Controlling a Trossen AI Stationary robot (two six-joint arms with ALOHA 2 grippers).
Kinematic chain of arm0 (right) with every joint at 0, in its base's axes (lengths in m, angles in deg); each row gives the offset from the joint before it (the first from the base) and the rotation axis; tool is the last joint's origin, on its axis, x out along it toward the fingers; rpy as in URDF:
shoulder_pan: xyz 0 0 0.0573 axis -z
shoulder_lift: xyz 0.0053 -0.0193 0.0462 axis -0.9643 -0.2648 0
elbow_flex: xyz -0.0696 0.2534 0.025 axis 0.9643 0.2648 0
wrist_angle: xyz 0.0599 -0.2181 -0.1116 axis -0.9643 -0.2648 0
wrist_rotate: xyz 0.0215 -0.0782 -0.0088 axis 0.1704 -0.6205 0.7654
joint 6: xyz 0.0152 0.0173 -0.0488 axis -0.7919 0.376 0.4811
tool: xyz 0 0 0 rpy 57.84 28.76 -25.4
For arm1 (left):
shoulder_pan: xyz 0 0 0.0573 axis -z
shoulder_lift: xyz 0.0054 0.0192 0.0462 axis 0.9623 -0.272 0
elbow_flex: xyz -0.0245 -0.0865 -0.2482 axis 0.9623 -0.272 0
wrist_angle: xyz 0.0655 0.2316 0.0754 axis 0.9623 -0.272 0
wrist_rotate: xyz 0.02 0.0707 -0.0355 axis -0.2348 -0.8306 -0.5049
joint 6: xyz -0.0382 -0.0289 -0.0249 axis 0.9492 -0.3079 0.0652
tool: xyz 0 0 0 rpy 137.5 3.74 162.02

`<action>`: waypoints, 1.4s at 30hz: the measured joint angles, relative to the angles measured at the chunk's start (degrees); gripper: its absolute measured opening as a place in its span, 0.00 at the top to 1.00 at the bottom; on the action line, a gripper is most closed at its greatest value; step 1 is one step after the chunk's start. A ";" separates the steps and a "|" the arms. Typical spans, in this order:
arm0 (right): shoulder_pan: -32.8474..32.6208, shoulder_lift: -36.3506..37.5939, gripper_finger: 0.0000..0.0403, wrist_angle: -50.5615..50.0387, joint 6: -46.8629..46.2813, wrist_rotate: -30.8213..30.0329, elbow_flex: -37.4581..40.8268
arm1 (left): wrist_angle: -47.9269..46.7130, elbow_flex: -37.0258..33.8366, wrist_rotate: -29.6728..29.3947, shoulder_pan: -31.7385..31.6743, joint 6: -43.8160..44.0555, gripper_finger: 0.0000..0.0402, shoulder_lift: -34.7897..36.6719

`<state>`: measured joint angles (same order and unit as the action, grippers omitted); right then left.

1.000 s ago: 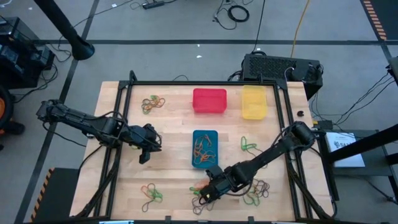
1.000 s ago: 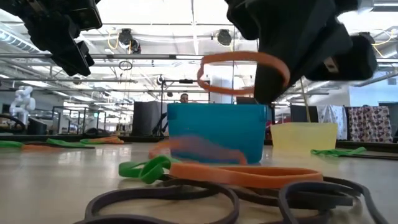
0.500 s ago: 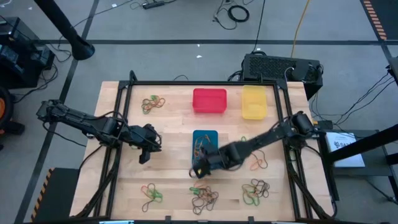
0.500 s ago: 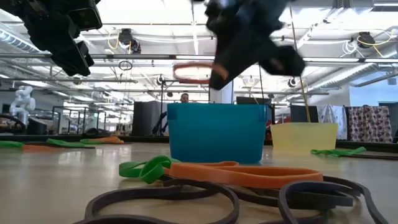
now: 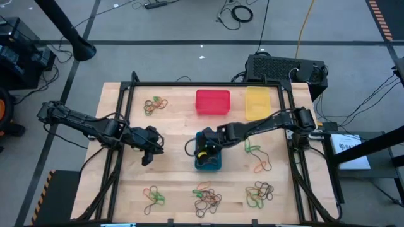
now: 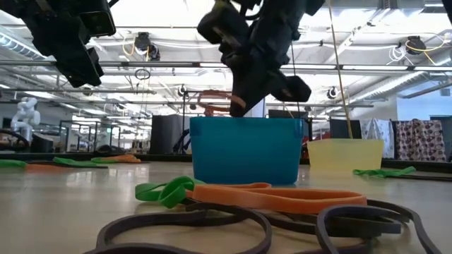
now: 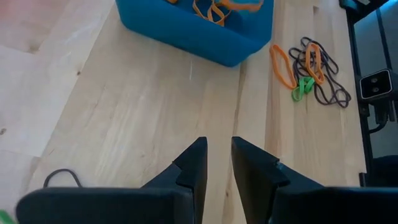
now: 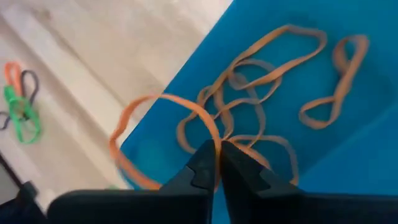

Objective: Sort rubber bands into baskets
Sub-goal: Put the orange rubber band into the blue bin

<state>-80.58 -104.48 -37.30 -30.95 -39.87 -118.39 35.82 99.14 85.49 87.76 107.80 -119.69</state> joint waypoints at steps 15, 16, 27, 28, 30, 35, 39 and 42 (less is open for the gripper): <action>4.72 0.00 0.69 -9.64 18.11 1.43 -0.02 | 0.02 0.00 -11.71 -0.07 14.65 0.80 0.00; 4.96 0.00 0.67 -9.74 19.01 1.78 -0.02 | 0.04 0.00 -12.27 -0.07 15.60 0.80 0.00; 3.05 11.34 0.64 -12.20 20.71 5.52 -0.02 | 0.13 0.04 -14.14 -0.08 18.70 0.80 0.02; 2.12 12.47 0.64 -13.00 20.16 5.17 -0.04 | 0.10 0.04 -14.48 -0.24 17.92 0.80 0.02; 0.00 14.36 0.65 -15.31 18.62 2.56 -0.07 | 0.09 0.04 -14.50 -0.88 16.45 0.80 0.02; -3.71 16.87 0.67 -19.25 13.17 -0.36 -0.04 | -0.78 0.04 -10.79 -5.42 16.28 0.80 0.02; -4.28 16.97 0.68 -15.47 9.34 -0.31 -0.04 | -8.38 0.68 -9.72 -11.21 16.27 0.80 0.02; -4.81 16.95 0.68 -12.40 9.05 -0.23 -0.04 | -14.47 1.48 -9.72 -16.63 15.86 0.80 0.02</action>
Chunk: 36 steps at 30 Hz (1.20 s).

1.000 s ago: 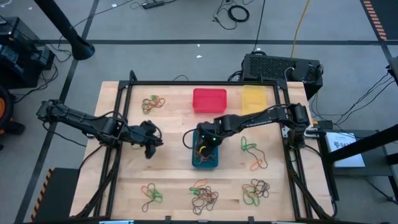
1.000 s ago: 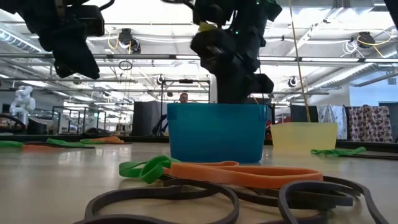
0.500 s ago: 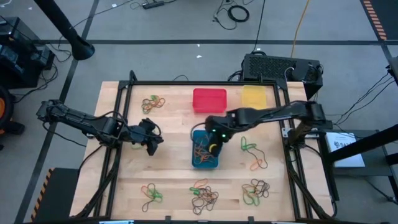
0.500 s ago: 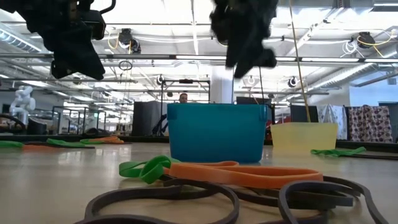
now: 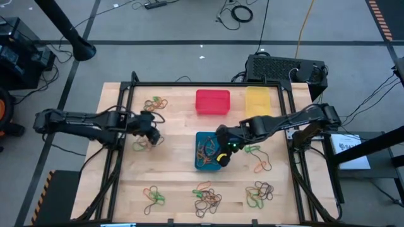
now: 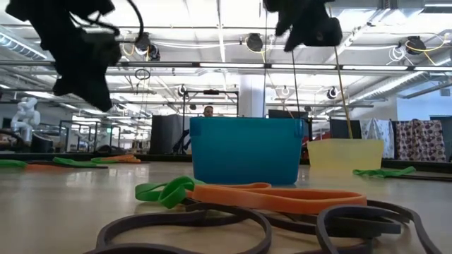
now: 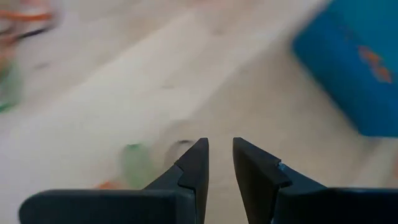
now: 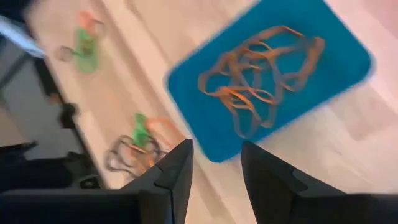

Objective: Sort rubber bands into baskets
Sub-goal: Put the orange rubber band into the blue bin

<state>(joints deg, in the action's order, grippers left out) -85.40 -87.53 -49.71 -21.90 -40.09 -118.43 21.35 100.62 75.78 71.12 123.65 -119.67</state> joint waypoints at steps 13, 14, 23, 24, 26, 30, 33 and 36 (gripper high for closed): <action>-1.04 -0.01 0.68 6.75 -1.25 -0.20 0.00 | -1.52 3.13 5.34 -32.62 -21.21 0.80 -8.65; -1.04 -0.01 0.68 6.71 -1.23 -0.20 0.00 | -0.87 3.95 5.42 -34.55 -23.50 0.80 -10.24; -1.04 -0.01 0.68 6.70 -1.18 -0.40 0.00 | 6.66 8.41 10.16 -44.04 -32.62 0.80 -26.08; -1.15 -0.01 0.68 6.70 -1.17 -0.59 0.00 | 6.98 8.85 10.14 -44.32 -32.98 0.80 -27.39; -1.51 -0.01 0.68 6.68 -1.07 -1.60 0.00 | 7.94 9.37 9.27 -44.79 -33.21 0.80 -29.33; -2.60 -0.02 0.68 6.64 -1.13 -2.79 0.00 | 10.28 9.45 7.86 -44.99 -35.70 0.80 -31.04; -3.51 -0.03 0.68 6.64 -1.19 -2.95 0.00 | 10.60 9.45 5.38 -44.94 -37.37 0.80 -31.82; -4.31 -0.03 0.68 6.57 -1.25 -3.23 0.00 | 10.56 9.45 3.44 -45.00 -39.19 0.80 -32.99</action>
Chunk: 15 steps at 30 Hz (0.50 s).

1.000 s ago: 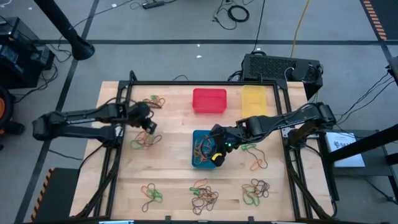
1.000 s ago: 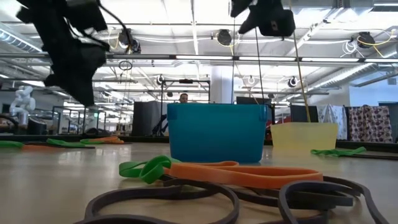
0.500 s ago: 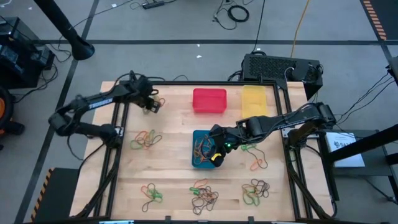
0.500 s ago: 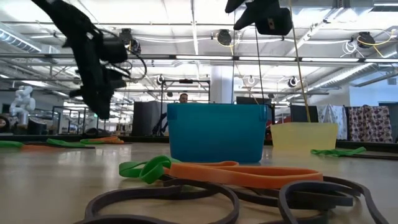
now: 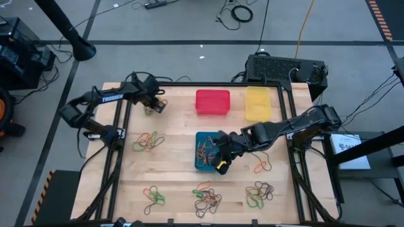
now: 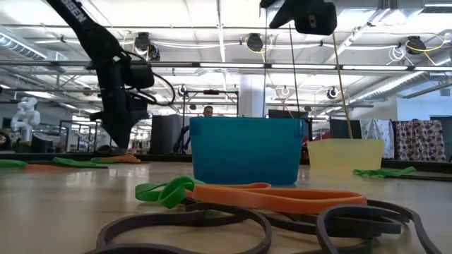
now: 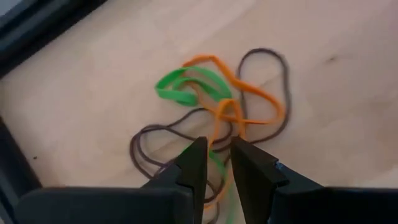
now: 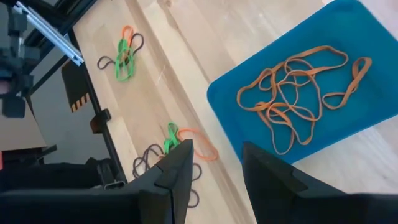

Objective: Sort rubber bands into baskets
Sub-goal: Put the orange rubber band into the blue bin

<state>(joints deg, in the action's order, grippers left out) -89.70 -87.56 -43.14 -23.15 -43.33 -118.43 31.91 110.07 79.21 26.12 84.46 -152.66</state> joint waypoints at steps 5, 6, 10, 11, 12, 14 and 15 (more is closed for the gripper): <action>-0.82 0.00 0.68 -0.08 -1.18 -0.43 0.00 | 0.18 0.00 -0.31 0.07 -1.23 0.80 -2.12; -0.84 0.00 0.68 -0.23 -1.53 -0.72 0.00 | 0.36 0.00 -0.31 0.07 -1.35 0.80 -2.50; -1.17 0.00 0.68 -0.52 -2.53 -1.51 0.02 | 0.72 0.00 -0.38 0.07 -1.52 0.80 -3.82; -1.17 0.00 0.68 -0.52 -2.75 -1.53 0.02 | 0.86 0.00 -0.42 0.07 -1.52 0.80 -4.22; -1.19 0.00 0.68 -0.52 -3.03 -1.53 0.02 | 0.95 0.00 -0.42 0.07 -1.54 0.80 -4.57; -1.19 0.00 0.68 -0.52 -3.08 -1.55 0.02 | 1.33 0.00 -0.50 0.07 -1.54 0.80 -5.36; -1.19 0.00 0.68 -0.51 -3.08 -1.54 0.02 | 1.55 0.00 -0.53 0.07 -1.54 0.80 -5.77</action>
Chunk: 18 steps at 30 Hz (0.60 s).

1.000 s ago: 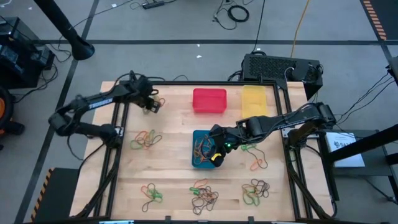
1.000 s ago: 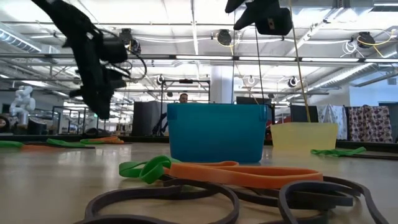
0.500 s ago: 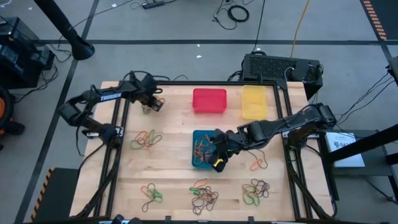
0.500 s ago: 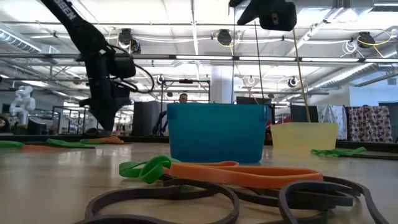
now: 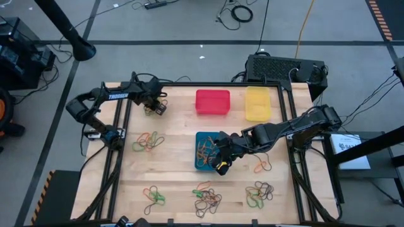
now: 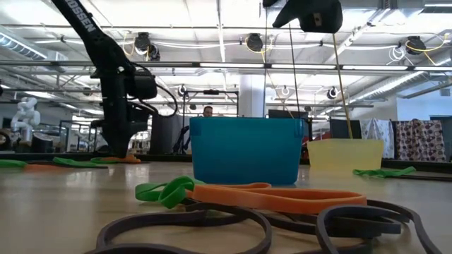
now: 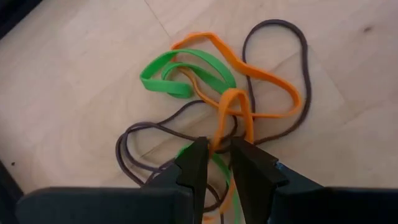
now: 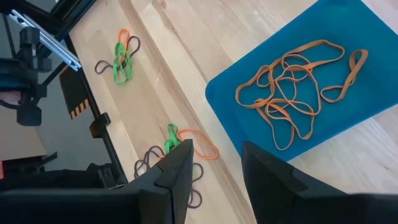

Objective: Sort rubber bands into baskets
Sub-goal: Put the orange rubber band into the blue bin

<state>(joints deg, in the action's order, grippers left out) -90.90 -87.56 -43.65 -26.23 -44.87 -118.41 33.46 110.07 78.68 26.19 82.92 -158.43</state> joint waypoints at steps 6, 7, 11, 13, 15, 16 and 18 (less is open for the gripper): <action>0.02 0.00 0.68 -0.05 0.00 -0.03 0.00 | 0.15 0.00 -0.11 0.00 -1.07 0.81 -1.17; 0.01 0.00 0.68 -0.05 0.00 -0.05 0.00 | 0.15 0.00 -0.11 0.00 -1.40 0.82 -1.17; 0.00 0.00 0.68 -0.10 0.02 -1.48 0.00 | -0.13 0.00 -0.12 0.30 -2.40 0.95 -0.19; 0.01 0.00 0.68 -0.20 0.04 -2.69 0.00 | -0.33 0.00 0.00 0.88 -2.40 0.98 1.34; 0.02 0.00 0.68 -0.32 0.14 -3.03 0.00 | -0.69 0.00 -0.12 1.73 -2.40 0.98 3.69; 0.02 0.00 0.68 -0.34 0.35 -3.03 0.00 | -0.91 0.00 -0.28 2.19 -2.39 0.99 5.04; 0.02 0.00 0.68 -0.33 0.61 -3.07 0.00 | -1.83 0.00 -0.32 3.01 -1.73 0.99 8.25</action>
<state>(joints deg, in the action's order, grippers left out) -90.87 -87.56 -43.98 -25.62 -47.94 -118.41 31.63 110.07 78.36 29.19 81.19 -150.18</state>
